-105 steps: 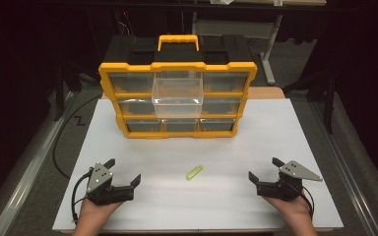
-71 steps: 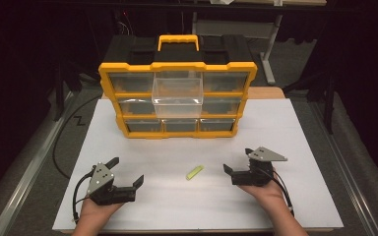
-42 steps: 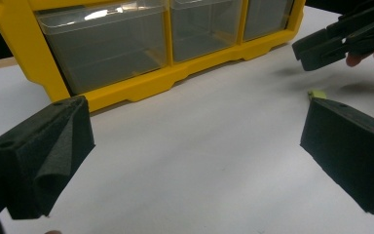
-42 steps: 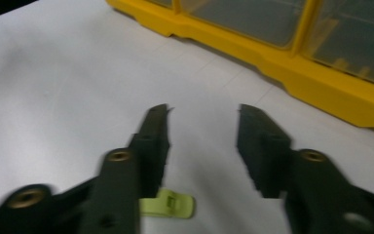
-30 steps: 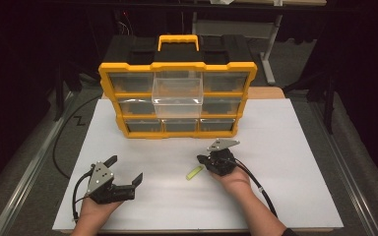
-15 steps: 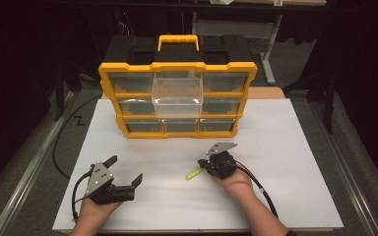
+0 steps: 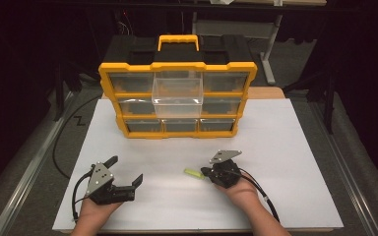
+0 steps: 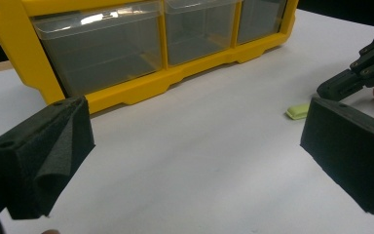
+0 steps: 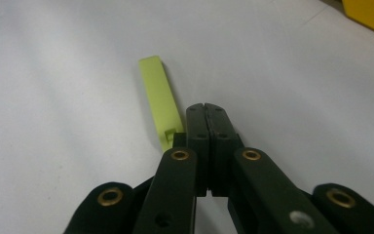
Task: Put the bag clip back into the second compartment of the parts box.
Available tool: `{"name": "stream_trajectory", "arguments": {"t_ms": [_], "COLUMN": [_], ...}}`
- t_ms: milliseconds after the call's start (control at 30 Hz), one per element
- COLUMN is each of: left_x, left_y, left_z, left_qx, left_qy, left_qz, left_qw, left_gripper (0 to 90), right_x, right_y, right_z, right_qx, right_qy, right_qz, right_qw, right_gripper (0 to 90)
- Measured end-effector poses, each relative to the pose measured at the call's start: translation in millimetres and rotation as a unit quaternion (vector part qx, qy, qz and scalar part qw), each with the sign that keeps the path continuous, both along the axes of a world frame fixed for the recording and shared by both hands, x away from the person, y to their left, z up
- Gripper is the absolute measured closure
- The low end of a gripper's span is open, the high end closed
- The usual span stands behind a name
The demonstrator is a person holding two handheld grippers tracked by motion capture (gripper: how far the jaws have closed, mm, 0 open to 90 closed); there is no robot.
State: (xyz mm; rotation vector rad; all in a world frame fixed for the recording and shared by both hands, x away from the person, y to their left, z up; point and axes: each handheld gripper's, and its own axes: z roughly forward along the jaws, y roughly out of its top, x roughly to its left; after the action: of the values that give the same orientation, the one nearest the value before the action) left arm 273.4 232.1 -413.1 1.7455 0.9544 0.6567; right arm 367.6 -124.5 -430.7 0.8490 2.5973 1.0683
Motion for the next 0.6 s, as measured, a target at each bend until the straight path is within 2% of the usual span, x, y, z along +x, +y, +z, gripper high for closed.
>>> {"name": "stream_trajectory", "arguments": {"t_ms": [600], "left_x": [-0.1], "left_y": [-0.3], "left_z": [0.0], "left_qx": [-0.002], "left_qy": [-0.001], "left_qz": [-0.004], "left_qw": [1.0000], "left_gripper": [0.4], "right_x": [-15.1], "right_y": [-0.2], "right_z": [0.7], "right_qx": [-0.005], "right_qy": [0.000], "right_qz": [0.008], "right_qw": [1.0000], "right_gripper": [90.0]}}
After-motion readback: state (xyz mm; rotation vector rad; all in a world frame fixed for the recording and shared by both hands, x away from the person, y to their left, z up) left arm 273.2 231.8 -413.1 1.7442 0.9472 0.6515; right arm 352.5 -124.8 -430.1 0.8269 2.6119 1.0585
